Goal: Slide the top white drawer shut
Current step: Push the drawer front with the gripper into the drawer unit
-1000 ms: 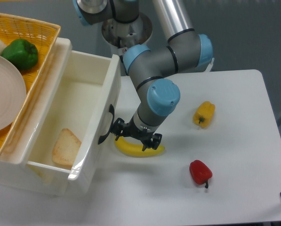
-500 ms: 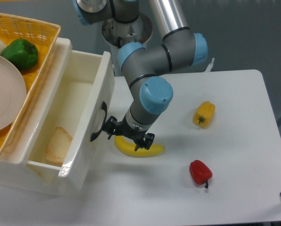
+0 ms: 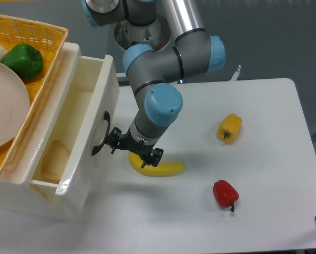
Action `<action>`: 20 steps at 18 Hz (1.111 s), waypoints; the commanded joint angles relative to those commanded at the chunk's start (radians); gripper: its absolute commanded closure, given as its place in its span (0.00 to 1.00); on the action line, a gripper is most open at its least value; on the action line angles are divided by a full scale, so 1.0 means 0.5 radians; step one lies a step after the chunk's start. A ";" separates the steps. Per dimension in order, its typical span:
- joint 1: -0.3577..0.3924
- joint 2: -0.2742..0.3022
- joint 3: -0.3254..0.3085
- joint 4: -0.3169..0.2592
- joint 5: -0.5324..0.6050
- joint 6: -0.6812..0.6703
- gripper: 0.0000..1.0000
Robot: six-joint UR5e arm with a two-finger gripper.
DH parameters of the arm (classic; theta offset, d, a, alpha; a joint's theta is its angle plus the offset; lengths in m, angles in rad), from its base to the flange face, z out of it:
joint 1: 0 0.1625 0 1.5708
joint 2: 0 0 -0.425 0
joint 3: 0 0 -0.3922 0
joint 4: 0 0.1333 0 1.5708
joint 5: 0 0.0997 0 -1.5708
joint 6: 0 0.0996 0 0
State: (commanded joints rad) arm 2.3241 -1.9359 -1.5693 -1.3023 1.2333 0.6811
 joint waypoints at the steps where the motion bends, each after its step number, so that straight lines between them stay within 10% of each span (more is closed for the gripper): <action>1: -0.006 0.000 -0.006 0.000 0.000 0.000 0.00; 20: -0.147 0.031 0.000 -0.018 0.000 0.003 0.00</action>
State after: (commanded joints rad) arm 2.2503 -1.9205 -1.5693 -1.3116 1.2333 0.6826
